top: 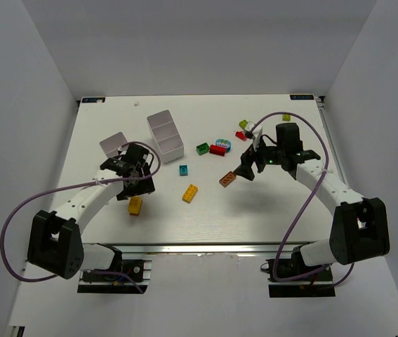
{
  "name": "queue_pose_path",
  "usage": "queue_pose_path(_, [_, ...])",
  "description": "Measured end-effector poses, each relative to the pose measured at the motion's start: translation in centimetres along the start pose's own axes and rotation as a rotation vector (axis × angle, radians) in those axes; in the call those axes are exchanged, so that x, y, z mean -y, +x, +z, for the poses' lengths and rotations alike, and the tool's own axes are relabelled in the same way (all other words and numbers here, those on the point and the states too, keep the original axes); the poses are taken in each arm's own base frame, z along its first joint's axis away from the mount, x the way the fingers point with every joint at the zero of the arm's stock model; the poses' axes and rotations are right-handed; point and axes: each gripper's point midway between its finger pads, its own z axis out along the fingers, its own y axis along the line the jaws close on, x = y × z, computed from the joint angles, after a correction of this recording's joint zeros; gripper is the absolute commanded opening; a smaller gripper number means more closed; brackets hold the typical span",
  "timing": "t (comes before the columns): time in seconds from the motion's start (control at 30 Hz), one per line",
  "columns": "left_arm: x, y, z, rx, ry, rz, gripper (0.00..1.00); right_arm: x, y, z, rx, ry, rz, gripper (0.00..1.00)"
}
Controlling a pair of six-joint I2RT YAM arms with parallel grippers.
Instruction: Sort the legos into containers by color
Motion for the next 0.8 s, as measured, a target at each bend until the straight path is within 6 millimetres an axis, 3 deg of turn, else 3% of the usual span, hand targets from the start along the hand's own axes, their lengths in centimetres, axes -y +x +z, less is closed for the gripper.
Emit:
queue_pose_path(0.2, [-1.0, 0.2, -0.1, -0.007, -0.048, 0.036, 0.83, -0.1, 0.7, 0.2, -0.006, -0.001, 0.013, 0.89])
queue_pose_path(0.5, [-1.0, 1.4, 2.0, -0.066, -0.071, 0.084, 0.72, -0.1, 0.5, 0.2, -0.001, 0.002, 0.017, 0.90])
queue_pose_path(0.8, [-0.7, 1.7, 2.7, -0.086, -0.068, 0.096, 0.68, 0.0, 0.6, 0.2, -0.004, 0.008, 0.028, 0.89])
